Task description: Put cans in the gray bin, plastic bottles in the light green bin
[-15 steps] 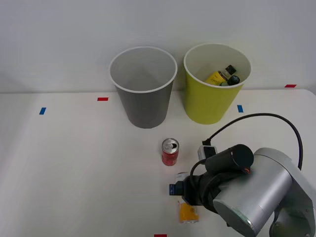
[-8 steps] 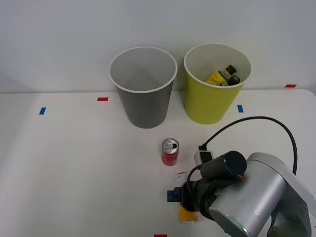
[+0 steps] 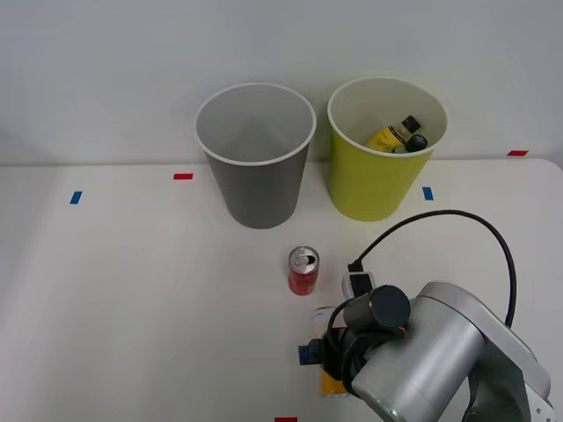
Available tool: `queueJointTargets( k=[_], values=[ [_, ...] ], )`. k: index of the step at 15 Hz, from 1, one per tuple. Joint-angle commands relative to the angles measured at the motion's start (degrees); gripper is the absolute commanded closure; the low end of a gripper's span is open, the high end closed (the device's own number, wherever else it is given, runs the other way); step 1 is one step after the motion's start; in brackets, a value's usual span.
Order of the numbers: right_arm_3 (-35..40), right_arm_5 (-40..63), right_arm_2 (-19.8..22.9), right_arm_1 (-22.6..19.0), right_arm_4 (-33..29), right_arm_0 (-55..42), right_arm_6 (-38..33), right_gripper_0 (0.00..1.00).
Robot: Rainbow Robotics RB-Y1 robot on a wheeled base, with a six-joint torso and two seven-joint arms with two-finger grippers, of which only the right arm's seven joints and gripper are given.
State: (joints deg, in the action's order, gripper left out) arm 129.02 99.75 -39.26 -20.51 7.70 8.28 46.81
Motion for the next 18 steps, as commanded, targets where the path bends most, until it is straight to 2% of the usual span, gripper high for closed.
queueJointTargets(
  k=[1,12,18],
  values=[
    [0.00,0.01,-0.38,-1.11,0.29,0.07,-0.14,0.00],
    [0.00,0.09,-2.93,-2.70,1.35,0.07,-1.55,0.00],
    [-0.09,0.01,-2.22,-0.41,1.00,0.42,-1.55,0.00]
  ],
)
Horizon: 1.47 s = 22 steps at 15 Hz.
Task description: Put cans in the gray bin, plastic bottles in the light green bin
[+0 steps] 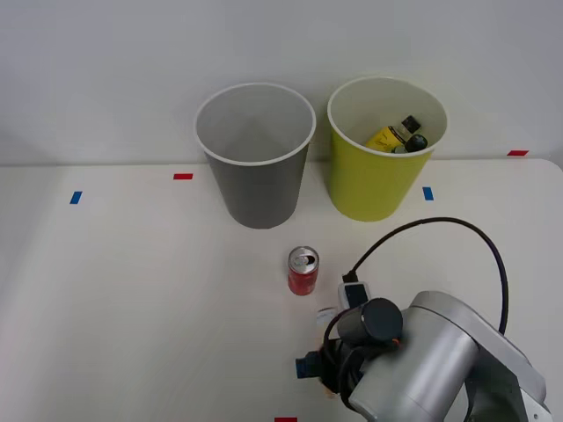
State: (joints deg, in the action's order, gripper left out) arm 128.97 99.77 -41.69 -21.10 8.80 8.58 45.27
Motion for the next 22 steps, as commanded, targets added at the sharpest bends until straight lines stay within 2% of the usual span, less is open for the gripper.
queueJointTargets(
  k=[1,4,8,18,19,22],
  values=[
    [-0.48,-0.01,0.20,0.27,-0.18,0.38,0.17,0.00],
    [-5.84,-1.42,0.11,2.73,-1.94,2.32,0.52,0.00],
    [-7.16,-1.42,0.73,4.14,-2.29,3.72,0.35,0.00],
    [-7.42,-1.59,1.70,3.97,-1.15,4.34,0.70,0.00],
    [-7.33,-1.68,1.61,3.88,-1.15,4.34,0.88,0.02],
    [-7.42,-3.09,0.38,2.38,-1.24,4.34,0.88,0.66]
  ],
)
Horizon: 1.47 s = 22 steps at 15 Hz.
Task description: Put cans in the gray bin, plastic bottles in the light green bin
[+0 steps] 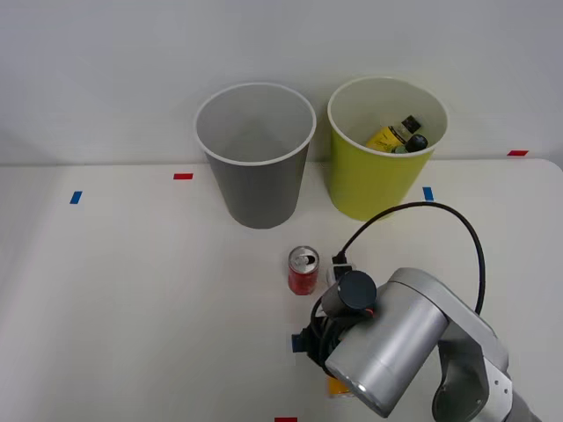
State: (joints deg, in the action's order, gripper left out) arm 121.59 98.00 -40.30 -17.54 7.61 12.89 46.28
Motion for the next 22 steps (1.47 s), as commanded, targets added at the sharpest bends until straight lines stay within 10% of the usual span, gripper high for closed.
queueJointTargets(
  k=[1,3,13,22],
  values=[
    [0.05,-2.37,-1.71,-2.23,0.04,0.03,-0.41,0.82],
    [0.05,-2.99,-1.97,-3.02,0.30,0.03,-0.58,0.96],
    [4.80,-2.99,-0.65,-4.16,-1.10,-1.29,-1.20,1.00],
    [19.39,-11.16,15.26,-6.71,2.24,-14.83,4.43,1.00]
  ],
)
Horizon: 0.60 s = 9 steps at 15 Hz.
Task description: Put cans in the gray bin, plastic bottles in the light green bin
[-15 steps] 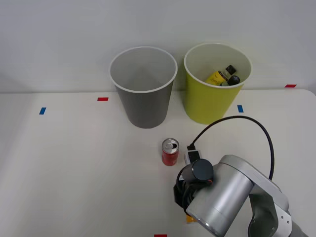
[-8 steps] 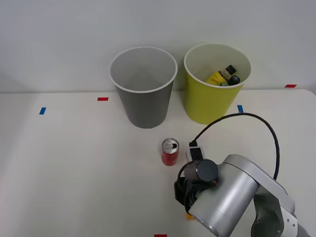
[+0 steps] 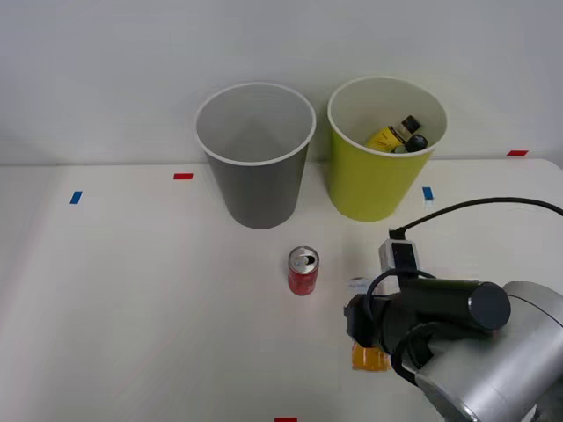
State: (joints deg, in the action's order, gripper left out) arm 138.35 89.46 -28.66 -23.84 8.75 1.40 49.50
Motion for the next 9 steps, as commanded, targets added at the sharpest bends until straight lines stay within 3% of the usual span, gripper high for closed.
queueJointTargets(
  k=[1,9],
  values=[
    [3.59,-4.82,5.28,-0.77,1.36,-5.18,1.83,1.00],
    [4.38,-14.05,16.45,-0.50,1.27,-10.28,2.89,1.00]
  ],
)
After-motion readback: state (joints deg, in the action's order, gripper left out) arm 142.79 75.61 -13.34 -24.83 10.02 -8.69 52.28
